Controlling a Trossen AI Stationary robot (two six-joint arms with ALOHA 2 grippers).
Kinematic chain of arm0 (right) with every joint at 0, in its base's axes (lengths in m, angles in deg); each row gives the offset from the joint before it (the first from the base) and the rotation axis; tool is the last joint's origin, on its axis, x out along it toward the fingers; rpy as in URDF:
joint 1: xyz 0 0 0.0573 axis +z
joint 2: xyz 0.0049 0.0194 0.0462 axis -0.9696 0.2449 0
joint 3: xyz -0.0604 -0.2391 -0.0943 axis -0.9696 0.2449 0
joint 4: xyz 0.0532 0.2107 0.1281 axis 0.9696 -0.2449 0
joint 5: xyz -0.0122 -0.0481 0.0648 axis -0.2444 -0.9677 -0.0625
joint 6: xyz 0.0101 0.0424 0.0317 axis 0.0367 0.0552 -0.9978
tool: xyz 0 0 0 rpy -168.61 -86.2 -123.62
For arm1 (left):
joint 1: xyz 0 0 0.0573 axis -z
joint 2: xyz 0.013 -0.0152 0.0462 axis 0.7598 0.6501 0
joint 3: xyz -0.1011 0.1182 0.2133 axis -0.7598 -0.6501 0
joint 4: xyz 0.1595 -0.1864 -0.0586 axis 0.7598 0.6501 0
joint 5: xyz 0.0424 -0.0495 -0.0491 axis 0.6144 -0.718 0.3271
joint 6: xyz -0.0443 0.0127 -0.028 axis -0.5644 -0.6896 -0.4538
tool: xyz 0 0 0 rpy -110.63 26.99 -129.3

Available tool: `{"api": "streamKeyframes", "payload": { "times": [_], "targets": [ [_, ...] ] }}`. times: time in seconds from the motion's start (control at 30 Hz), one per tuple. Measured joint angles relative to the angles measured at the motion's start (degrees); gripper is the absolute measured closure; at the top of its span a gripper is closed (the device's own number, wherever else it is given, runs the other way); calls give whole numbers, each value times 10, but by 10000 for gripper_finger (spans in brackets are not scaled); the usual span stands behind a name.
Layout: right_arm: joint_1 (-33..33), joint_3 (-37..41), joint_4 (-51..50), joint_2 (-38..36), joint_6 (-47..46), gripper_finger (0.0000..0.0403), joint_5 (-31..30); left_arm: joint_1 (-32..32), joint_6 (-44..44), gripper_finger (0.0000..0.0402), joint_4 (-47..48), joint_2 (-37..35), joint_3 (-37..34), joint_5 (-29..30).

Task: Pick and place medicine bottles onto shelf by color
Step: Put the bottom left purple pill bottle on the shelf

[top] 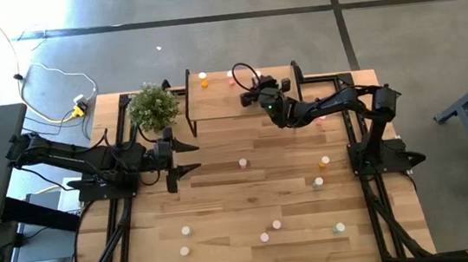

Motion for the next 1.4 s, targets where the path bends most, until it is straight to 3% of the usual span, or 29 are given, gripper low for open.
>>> {"api": "streamKeyframes", "payload": {
  "times": [1.4],
  "targets": [
    [0, -1, 97, -2, 70, 256, -6, 0, 0, 163, 0, 0, 0, 0]
  ]
}}
